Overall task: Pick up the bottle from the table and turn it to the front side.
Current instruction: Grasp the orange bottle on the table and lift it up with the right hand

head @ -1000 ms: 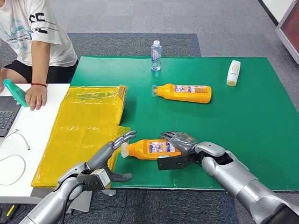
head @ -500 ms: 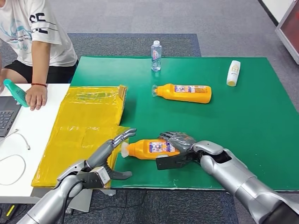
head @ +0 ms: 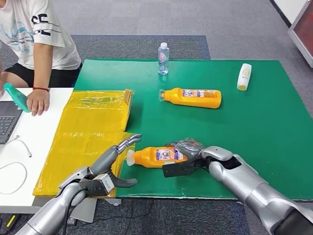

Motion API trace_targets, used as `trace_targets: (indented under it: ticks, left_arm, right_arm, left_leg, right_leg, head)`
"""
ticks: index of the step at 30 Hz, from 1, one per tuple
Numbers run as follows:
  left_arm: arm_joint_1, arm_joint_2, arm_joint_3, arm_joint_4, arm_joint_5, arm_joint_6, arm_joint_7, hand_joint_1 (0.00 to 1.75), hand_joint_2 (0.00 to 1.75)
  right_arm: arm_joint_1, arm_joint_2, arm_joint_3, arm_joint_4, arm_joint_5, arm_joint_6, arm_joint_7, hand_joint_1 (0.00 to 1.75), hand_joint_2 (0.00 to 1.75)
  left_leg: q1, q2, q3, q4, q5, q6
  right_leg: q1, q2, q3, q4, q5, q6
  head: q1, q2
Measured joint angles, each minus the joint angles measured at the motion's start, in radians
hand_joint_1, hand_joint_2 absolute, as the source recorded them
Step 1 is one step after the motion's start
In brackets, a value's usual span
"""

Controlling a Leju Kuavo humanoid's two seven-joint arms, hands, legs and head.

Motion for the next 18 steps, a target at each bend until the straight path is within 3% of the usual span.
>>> trace_targets:
  ticks: [5,8,13,18]
  left_arm:
    - [0.000,0.002,0.000,0.000,0.001,0.001,-0.001,0.00,1.75]
    - [0.003,0.003,0.000,0.000,0.004,0.002,-0.006,0.00,1.75]
    - [0.032,0.011,0.004,-0.016,0.002,0.003,-0.009,0.00,1.75]
    - [0.065,0.022,0.017,-0.042,-0.001,0.003,-0.009,0.00,1.75]
  right_arm:
    - [-0.003,0.000,0.005,0.005,-0.036,-0.010,-0.004,1.75,1.75]
    - [0.023,-0.001,-0.024,0.012,-0.107,-0.065,-0.035,1.75,1.75]
    - [0.121,-0.006,-0.177,0.016,-0.202,-0.195,-0.086,1.75,1.75]
    - [0.208,-0.007,-0.356,-0.007,-0.256,-0.206,-0.130,1.75,1.75]
  left_leg:
    - [0.000,0.000,0.000,0.000,0.000,0.000]
    - [0.000,0.000,0.000,0.000,0.000,0.000]
    - [0.000,0.000,0.000,0.000,-0.001,0.000]
    - [0.000,-0.001,0.000,0.000,-0.001,0.000]
  right_leg:
    - [0.000,0.000,0.000,0.000,0.000,0.000]
    - [0.000,0.000,0.000,0.000,0.000,0.000]
    - [0.000,0.000,0.000,0.000,0.000,0.000]
    - [0.000,-0.002,0.001,0.000,-0.001,0.001]
  head:
    - [0.000,0.000]
    - [0.000,0.000]
    - [0.000,0.000]
    - [0.000,0.000]
